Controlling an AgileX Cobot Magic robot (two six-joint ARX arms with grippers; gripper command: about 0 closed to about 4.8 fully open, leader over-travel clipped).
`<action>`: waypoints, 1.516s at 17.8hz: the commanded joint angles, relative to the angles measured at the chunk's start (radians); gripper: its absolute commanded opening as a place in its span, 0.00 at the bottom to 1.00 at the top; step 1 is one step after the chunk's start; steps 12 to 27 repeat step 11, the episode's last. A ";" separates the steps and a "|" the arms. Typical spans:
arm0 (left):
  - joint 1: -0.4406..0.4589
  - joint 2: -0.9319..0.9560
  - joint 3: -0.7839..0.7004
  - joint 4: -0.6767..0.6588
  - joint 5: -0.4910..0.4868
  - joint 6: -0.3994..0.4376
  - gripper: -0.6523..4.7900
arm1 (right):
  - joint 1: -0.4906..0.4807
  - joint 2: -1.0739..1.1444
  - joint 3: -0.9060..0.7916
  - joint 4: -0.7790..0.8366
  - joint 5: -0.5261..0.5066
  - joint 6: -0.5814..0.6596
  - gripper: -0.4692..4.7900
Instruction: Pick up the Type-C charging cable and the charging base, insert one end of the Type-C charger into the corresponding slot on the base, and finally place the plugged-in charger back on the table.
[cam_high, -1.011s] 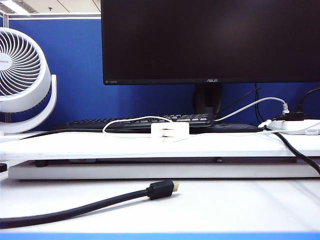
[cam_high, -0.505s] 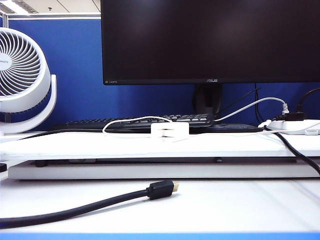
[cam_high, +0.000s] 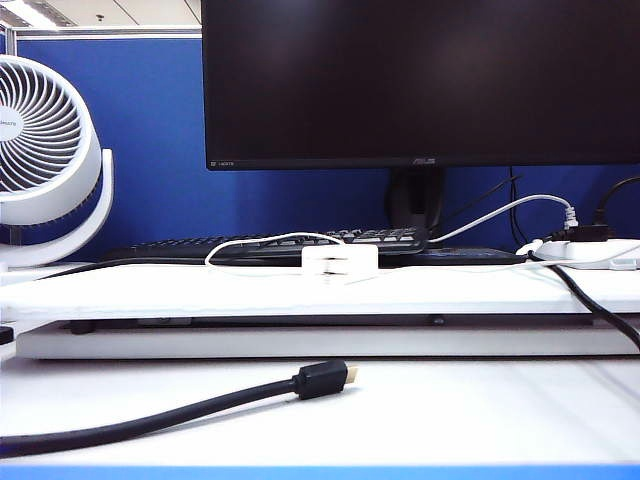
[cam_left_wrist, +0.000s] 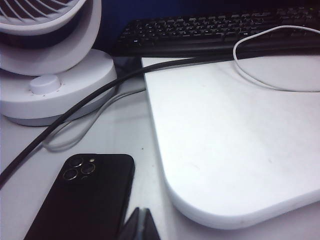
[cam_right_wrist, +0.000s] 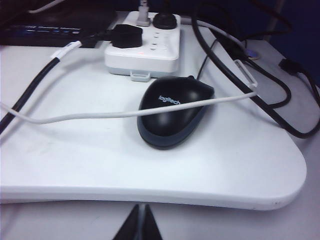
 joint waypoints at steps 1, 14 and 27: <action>0.000 -0.002 -0.001 -0.011 0.003 0.000 0.11 | 0.003 -0.001 -0.006 0.005 -0.003 -0.003 0.08; 0.000 -0.002 -0.001 -0.011 0.004 0.000 0.11 | 0.003 -0.001 -0.031 0.078 -0.138 -0.003 0.08; 0.000 -0.002 -0.001 -0.011 0.004 0.000 0.11 | 0.003 -0.001 -0.031 0.078 -0.138 -0.003 0.08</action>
